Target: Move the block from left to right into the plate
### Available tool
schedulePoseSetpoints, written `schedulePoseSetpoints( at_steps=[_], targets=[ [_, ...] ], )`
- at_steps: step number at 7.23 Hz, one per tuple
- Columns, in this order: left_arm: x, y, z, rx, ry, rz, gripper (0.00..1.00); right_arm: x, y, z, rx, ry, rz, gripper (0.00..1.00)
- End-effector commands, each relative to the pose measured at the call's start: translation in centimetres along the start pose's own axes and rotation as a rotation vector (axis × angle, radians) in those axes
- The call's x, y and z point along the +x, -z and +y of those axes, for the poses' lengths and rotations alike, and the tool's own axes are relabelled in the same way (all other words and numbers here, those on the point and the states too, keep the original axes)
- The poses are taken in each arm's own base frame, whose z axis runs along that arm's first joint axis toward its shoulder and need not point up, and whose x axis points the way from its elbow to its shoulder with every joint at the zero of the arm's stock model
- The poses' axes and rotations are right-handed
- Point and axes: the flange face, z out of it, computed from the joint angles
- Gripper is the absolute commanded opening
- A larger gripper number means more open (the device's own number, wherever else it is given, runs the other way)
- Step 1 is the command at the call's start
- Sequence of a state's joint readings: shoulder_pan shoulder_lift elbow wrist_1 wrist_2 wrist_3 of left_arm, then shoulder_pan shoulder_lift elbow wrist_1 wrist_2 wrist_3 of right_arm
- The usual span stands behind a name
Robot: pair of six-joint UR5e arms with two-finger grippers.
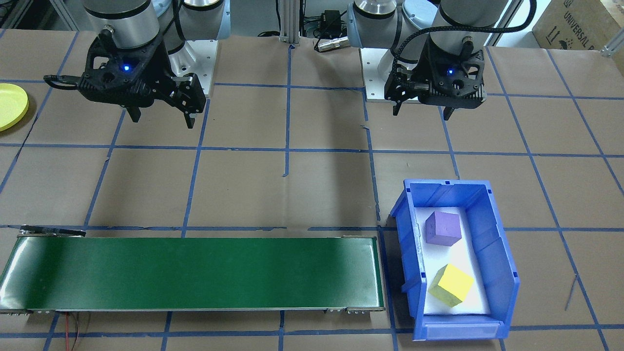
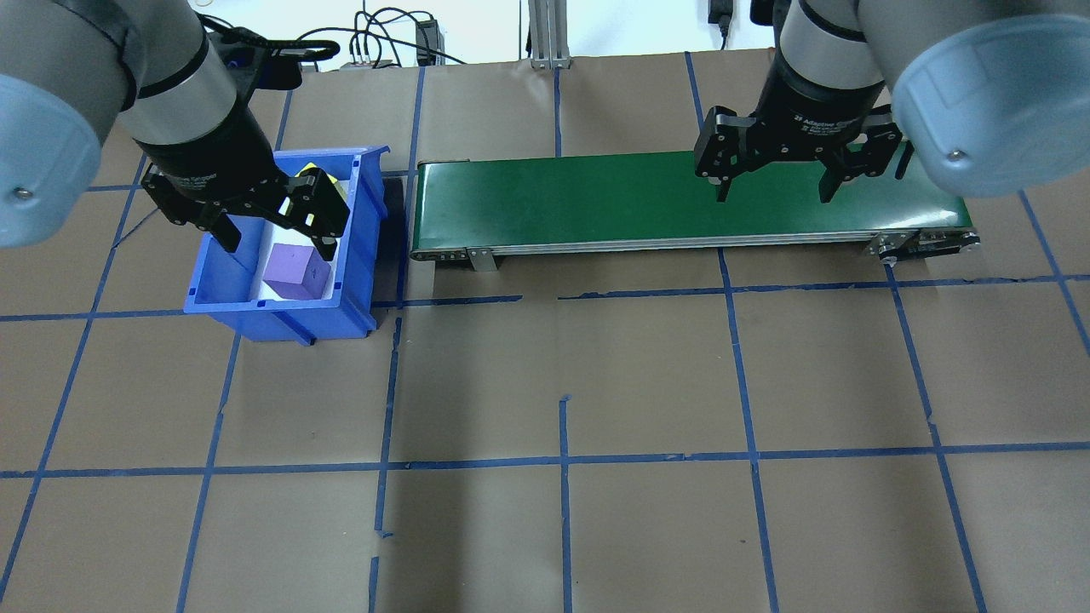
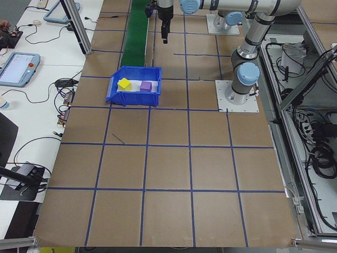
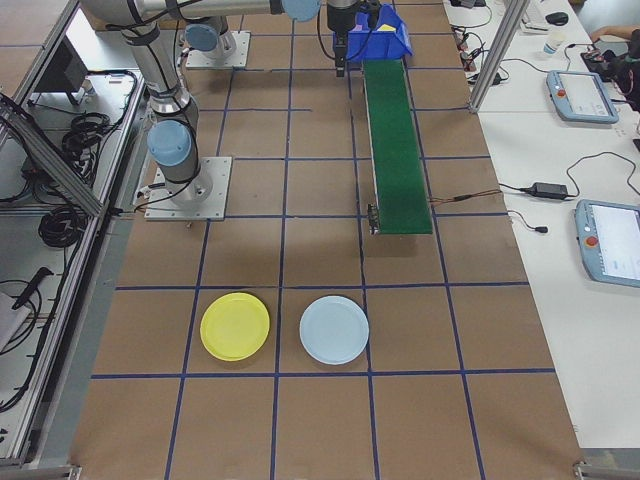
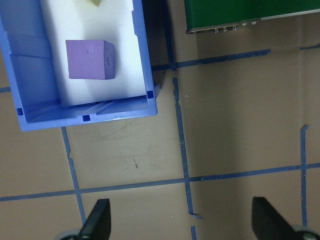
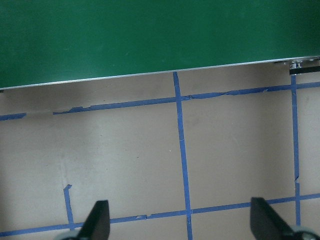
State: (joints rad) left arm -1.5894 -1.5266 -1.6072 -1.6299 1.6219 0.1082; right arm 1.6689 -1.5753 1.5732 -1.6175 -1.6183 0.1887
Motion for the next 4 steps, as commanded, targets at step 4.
schedulePoseSetpoints(
  at_steps=[4],
  targets=[
    [-1.3,1.1,-0.2,0.022,0.015,-0.012,1.00,0.1,-0.5,0.4,-0.010,0.001,0.005,1.00]
  ],
)
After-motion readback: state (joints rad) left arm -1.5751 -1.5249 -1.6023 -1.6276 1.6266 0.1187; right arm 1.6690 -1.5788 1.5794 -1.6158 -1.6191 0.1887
